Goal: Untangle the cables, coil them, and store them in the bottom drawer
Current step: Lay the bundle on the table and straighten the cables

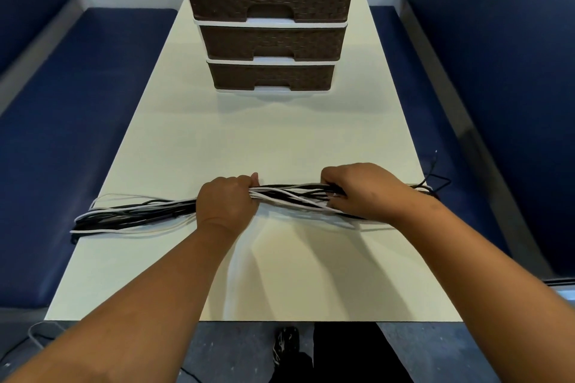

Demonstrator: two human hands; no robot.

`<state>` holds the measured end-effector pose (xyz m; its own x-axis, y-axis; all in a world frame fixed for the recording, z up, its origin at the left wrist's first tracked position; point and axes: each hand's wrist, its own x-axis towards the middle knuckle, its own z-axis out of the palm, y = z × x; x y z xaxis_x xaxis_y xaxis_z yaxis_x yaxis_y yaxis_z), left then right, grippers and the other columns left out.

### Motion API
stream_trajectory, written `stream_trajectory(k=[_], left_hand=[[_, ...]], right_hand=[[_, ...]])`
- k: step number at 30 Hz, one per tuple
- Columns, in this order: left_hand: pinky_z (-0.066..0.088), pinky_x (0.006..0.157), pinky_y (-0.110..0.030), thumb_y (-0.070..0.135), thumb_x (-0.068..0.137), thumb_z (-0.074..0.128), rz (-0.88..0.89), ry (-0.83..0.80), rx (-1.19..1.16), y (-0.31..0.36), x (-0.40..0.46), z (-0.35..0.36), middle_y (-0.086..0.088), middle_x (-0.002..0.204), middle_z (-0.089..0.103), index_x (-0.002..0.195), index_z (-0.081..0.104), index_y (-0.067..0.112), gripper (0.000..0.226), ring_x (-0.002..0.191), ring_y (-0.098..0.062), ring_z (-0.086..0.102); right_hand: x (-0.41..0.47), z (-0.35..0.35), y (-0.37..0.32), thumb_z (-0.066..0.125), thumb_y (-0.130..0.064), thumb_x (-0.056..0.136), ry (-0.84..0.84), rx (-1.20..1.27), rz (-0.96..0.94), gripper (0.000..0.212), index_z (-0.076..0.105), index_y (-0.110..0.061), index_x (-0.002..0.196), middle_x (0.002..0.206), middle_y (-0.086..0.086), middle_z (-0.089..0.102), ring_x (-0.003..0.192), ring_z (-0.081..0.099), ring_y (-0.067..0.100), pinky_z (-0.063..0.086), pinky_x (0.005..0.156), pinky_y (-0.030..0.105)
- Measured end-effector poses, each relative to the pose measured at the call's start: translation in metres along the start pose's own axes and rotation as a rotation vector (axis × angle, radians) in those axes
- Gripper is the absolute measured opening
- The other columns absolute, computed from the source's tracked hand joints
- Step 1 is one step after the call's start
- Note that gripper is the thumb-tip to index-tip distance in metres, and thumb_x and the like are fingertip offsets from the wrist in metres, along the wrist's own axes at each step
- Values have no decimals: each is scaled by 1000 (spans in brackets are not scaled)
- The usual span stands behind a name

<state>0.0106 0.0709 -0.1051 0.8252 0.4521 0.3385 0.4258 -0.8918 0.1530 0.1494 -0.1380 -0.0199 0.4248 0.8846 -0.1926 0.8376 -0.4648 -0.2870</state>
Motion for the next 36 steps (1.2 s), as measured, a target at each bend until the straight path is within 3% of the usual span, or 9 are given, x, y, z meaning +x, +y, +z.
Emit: stream_trajectory(k=[3, 6, 11, 16, 21, 25, 28, 33, 36], left_hand=[[22, 48, -24, 28, 88, 55, 12, -15, -10, -1, -1, 2, -6, 40, 50, 53, 62, 15, 37, 42, -22, 27], [23, 48, -24, 29, 88, 54, 20, -23, -6, -2, -1, 3, -5, 41, 51, 55, 64, 16, 37, 40, -24, 31], [24, 47, -24, 29, 88, 54, 25, -24, 4, -5, -2, 2, -6, 41, 52, 56, 64, 15, 36, 38, -29, 43], [24, 47, -23, 28, 86, 57, 40, -16, 9, -1, 0, 0, -5, 40, 51, 54, 63, 16, 35, 36, -29, 43], [24, 48, -23, 29, 87, 56, 28, -19, 15, -1, -1, 0, -6, 41, 52, 55, 65, 16, 35, 36, -29, 46], [25, 48, -23, 30, 88, 55, 26, -22, 29, -1, 0, 0, -6, 41, 53, 55, 65, 16, 37, 37, -30, 47], [28, 48, -25, 34, 91, 48, 15, -27, 28, -1, 0, 1, -7, 44, 55, 56, 66, 15, 44, 40, -32, 50], [40, 52, -31, 41, 94, 39, -17, -58, 17, 0, 0, -1, -10, 54, 63, 68, 72, 16, 49, 52, -36, 58], [43, 53, -33, 42, 94, 36, -27, -67, 10, 1, 0, -3, -10, 55, 63, 70, 73, 16, 51, 54, -36, 59]], right_hand=[[-2, -2, 6, 56, -21, 85, 142, -74, 24, 5, 56, -20, 90, 81, -1, 61, 70, 49, 26, 31, 56, 33], [-1, 4, 8, 64, -15, 72, 351, -235, 1, 9, 59, -17, 79, 64, 0, 60, 64, 51, 30, 28, 57, 31], [-23, 7, 33, 72, -37, 77, 245, -226, 69, 24, 57, -21, 68, 55, -6, 39, 66, 48, 27, 26, 65, 34], [-68, -11, 90, 80, -23, 75, 363, -145, 348, 40, 43, -24, 61, 54, -3, 40, 53, 38, 22, 25, 68, 33], [-80, -4, 82, 72, -17, 80, 565, -198, 350, 20, 55, -15, 70, 59, -5, 44, 65, 44, 25, 22, 70, 33], [-89, 2, 101, 74, -10, 73, 499, -299, 402, 21, 54, -14, 69, 59, -1, 48, 67, 46, 28, 24, 71, 37], [-103, 4, 128, 73, 3, 68, 456, -147, 515, 29, 52, -16, 68, 61, 3, 47, 69, 46, 29, 29, 73, 37], [-124, 4, 132, 73, 3, 77, 398, 539, 564, 32, 51, -19, 70, 67, -4, 55, 62, 46, 12, 41, 57, 27], [-144, 9, 138, 75, 6, 76, 262, 613, 542, 36, 60, -27, 74, 74, -11, 64, 73, 57, 6, 44, 69, 14]])
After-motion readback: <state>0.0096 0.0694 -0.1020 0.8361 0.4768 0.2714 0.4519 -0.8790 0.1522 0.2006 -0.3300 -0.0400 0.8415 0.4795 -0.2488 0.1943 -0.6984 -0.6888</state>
